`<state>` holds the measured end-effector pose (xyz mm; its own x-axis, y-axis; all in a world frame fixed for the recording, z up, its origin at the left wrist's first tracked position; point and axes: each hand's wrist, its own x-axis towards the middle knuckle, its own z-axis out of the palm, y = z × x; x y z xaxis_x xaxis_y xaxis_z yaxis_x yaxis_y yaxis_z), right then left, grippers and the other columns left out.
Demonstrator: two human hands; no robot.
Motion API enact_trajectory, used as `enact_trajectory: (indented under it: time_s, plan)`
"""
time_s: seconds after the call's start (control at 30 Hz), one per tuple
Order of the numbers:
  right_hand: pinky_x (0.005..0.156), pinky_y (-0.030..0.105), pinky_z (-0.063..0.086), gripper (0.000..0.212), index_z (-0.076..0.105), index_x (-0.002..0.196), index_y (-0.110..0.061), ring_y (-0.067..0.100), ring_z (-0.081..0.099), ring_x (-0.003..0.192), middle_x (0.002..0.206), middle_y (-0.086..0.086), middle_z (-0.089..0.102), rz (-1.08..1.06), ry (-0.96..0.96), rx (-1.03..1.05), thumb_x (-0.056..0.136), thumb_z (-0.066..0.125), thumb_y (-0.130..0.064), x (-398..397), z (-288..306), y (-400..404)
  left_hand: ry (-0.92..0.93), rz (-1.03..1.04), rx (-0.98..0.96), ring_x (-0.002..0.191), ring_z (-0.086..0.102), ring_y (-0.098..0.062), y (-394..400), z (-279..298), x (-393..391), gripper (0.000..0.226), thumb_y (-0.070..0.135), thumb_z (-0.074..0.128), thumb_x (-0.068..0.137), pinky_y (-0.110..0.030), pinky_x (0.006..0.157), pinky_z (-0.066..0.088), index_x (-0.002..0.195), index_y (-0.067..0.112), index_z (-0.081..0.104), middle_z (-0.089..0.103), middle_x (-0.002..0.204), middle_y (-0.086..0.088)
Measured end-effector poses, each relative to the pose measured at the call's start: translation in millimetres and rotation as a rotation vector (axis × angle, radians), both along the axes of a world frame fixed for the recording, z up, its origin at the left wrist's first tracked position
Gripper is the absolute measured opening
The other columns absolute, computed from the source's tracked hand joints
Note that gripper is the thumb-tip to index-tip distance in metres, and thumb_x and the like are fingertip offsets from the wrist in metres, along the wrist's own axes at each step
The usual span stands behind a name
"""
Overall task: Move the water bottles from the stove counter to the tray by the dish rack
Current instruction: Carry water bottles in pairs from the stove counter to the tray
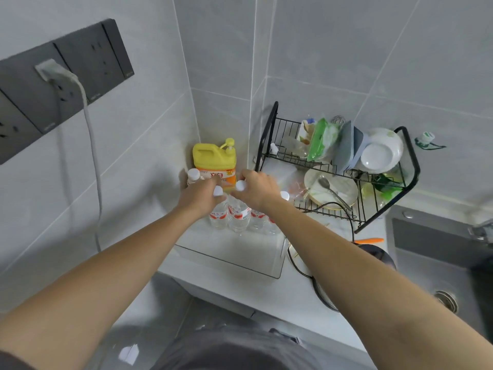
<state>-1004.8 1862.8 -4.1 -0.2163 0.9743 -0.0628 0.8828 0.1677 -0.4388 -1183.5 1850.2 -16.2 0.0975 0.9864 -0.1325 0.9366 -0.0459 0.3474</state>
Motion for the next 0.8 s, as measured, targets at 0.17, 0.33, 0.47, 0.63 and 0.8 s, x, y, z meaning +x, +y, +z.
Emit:
enact_trajectory:
  time_s: [0.17,0.33,0.47,0.63,0.8]
  plan:
    - [0.074,0.037,0.047,0.037,0.061,0.109,-0.018,0.030,0.062,0.092,0.100,0.005,0.069,-0.001,-0.042,-0.011,0.091,0.070,-0.049,-8,-10,9,0.009,-0.007,0.002,0.110,0.060,-0.032,12,-10,-7,0.034,0.043,0.061,0.097,-0.034,0.072,0.037,0.124,0.022,0.056,0.056,0.105,0.000]
    - [0.082,0.039,0.046,0.032,0.057,0.110,-0.022,0.030,0.064,0.097,0.101,0.002,0.069,0.004,-0.094,0.006,0.091,0.071,-0.044,-15,-18,19,0.002,-0.016,-0.012,0.105,0.060,-0.033,22,-13,-12,0.031,0.044,0.060,0.098,-0.035,0.071,0.039,0.116,0.019,0.055,0.060,0.106,-0.004]
    - [0.092,0.043,0.047,0.030,0.058,0.111,-0.023,0.030,0.065,0.102,0.108,0.001,0.070,-0.007,-0.135,0.013,0.091,0.072,-0.040,-11,-21,27,0.001,-0.041,0.005,0.099,0.061,-0.031,28,-16,-11,0.030,0.044,0.060,0.097,-0.034,0.065,0.036,0.111,0.018,0.052,0.055,0.095,0.000]
    - [0.093,0.042,0.048,0.032,0.057,0.113,-0.024,0.029,0.065,0.104,0.113,0.000,0.067,0.057,-0.217,-0.004,0.090,0.074,-0.038,-14,-32,28,-0.005,-0.074,0.017,0.098,0.061,-0.029,38,-20,-5,0.031,0.043,0.062,0.098,-0.035,0.065,0.035,0.113,0.018,0.052,0.063,0.102,-0.004]
    - [0.091,0.043,0.047,0.035,0.055,0.116,-0.024,0.031,0.066,0.105,0.116,0.001,0.066,0.056,-0.201,0.007,0.090,0.075,-0.035,-14,-42,26,-0.046,-0.097,0.013,0.105,0.063,-0.034,46,-27,-8,0.035,0.040,0.064,0.097,-0.037,0.072,0.044,0.121,0.017,0.054,0.068,0.112,-0.010]
